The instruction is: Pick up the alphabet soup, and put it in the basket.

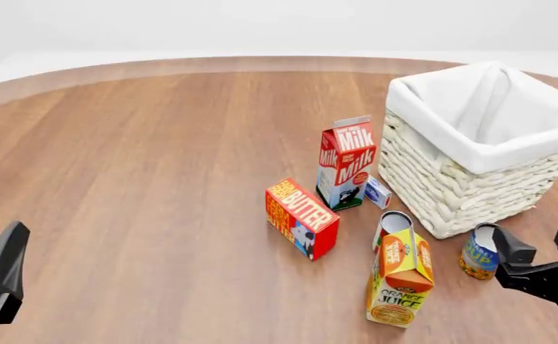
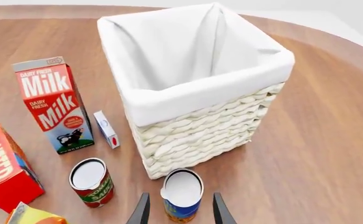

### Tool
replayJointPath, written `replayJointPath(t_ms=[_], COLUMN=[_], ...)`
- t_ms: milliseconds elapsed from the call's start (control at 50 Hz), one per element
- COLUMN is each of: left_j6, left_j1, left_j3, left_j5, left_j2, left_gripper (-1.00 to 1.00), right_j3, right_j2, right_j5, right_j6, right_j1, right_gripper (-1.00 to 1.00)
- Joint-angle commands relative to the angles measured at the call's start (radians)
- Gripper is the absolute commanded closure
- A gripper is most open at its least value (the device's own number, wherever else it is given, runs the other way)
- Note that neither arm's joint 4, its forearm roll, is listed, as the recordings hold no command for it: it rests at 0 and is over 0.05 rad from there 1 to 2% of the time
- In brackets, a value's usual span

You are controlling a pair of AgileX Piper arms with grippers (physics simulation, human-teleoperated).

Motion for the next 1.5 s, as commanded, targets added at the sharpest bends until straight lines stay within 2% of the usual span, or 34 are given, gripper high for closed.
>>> replayJointPath(t_ms=[20,140,540,700,1300,1320,1340,1500], left_j6=[0.0,0.0,0.0,0.0,0.0,0.0,0.0,0.0], left_j1=[0.0,0.0,0.0,0.0,0.0,0.0,0.0,0.0], left_j3=[0.0,0.0,0.0,0.0,0.0,0.0,0.0,0.0], left_j5=[0.0,0.0,0.0,0.0,0.0,0.0,0.0,0.0], left_j2=[0.0,0.0,0.0,0.0,0.0,0.0,0.0,0.0], left_gripper=[-1.0,-1.0,-1.0,-1.0,-1.0,-1.0,-1.0,-1.0], right_j3=[0.003,0.003,0.003,0.003,0.003,0.003,0.003,0.003], right_j2=[0.111,0.188,0.346,0.46,0.618,0.834,0.863,0.895], right_j5=[-0.103,-0.167,-0.272,-0.358,-0.479,-0.647,-0.676,-0.703], right_j6=[0.008,0.011,0.033,0.034,0.019,0.017,0.018,0.021], right_j1=[-0.007,-0.008,-0.004,-0.001,-0.015,-0.022,-0.022,-0.019], right_gripper=[-1.0,-1.0,-1.0,-1.0,-1.0,-1.0,-1.0,-1.0])
